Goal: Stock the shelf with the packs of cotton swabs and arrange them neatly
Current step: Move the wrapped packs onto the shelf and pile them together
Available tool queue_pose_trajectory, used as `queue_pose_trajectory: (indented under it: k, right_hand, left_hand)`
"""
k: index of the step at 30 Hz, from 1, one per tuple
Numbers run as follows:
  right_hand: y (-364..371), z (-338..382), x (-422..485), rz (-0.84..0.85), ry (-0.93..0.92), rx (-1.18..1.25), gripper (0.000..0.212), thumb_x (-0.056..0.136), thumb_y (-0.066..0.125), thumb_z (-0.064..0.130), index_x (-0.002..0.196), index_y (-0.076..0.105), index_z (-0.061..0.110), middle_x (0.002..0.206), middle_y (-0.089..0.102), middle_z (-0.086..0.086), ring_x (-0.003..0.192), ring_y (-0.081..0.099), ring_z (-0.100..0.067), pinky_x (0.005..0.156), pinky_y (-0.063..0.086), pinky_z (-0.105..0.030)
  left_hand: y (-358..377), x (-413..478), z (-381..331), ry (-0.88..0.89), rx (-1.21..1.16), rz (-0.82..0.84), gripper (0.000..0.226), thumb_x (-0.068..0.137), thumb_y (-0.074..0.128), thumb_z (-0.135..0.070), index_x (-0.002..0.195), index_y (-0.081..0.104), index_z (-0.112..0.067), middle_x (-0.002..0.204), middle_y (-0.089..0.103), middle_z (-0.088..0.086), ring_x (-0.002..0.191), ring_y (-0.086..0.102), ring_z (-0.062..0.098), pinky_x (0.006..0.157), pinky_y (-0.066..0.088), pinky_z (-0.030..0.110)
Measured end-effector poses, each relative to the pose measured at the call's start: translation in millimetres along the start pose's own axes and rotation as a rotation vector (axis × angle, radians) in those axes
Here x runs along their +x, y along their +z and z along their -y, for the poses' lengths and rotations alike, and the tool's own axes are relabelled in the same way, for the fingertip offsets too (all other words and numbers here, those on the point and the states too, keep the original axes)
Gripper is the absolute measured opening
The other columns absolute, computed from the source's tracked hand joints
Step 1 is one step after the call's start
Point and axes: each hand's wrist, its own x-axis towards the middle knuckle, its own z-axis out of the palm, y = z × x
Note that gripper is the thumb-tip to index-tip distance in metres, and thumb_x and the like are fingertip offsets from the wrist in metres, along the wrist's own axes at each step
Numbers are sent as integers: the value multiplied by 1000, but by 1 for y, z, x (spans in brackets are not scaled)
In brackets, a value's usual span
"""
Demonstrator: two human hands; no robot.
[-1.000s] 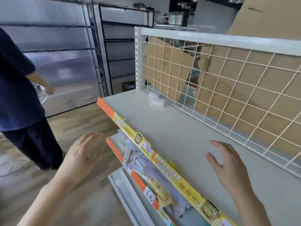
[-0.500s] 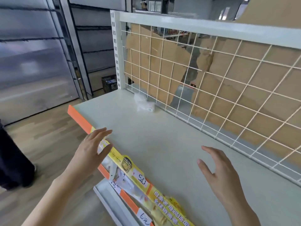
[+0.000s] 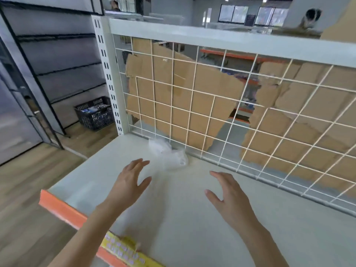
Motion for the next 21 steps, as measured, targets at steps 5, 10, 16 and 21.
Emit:
queue_pose_trajectory:
  k: [5,10,16,21]
  right_hand:
    - [64,40,59,61,69,8,73,89,53,48,148,13,31,157,5,-2,140,17,-21,108,25,-30]
    - [110,49,95,-63,166,-108,94,62,38,75,143,30,28,151,28,-12,132,40,-30,99,40,-40]
    - [116,54,107,-122,169,-200,72,61,42,68,117,58,26,120,61,-11,100,65,-27,76,53,-36]
    - [120,52,108,-154,184,-192,66,62,45,65,115,56,26,114,61,-9,95,64,-27,76,52,-35]
  left_hand:
    - [13,64,27,-59,-85,69,63,90,61,-27,144,33,-12,149,28,13,135,32,32,108,28,39]
    - [28,104,29,-132,-244,27,79,81,71,-33,145,28,-12,148,31,8,134,34,26,107,30,35]
    - [39,128,33,-109,-279,8,82,78,73,-41,144,32,-17,147,35,2,134,36,20,106,29,33]
    - [43,132,34,-120,-215,16,75,78,70,-43,142,37,-22,138,42,2,125,43,26,105,31,36]
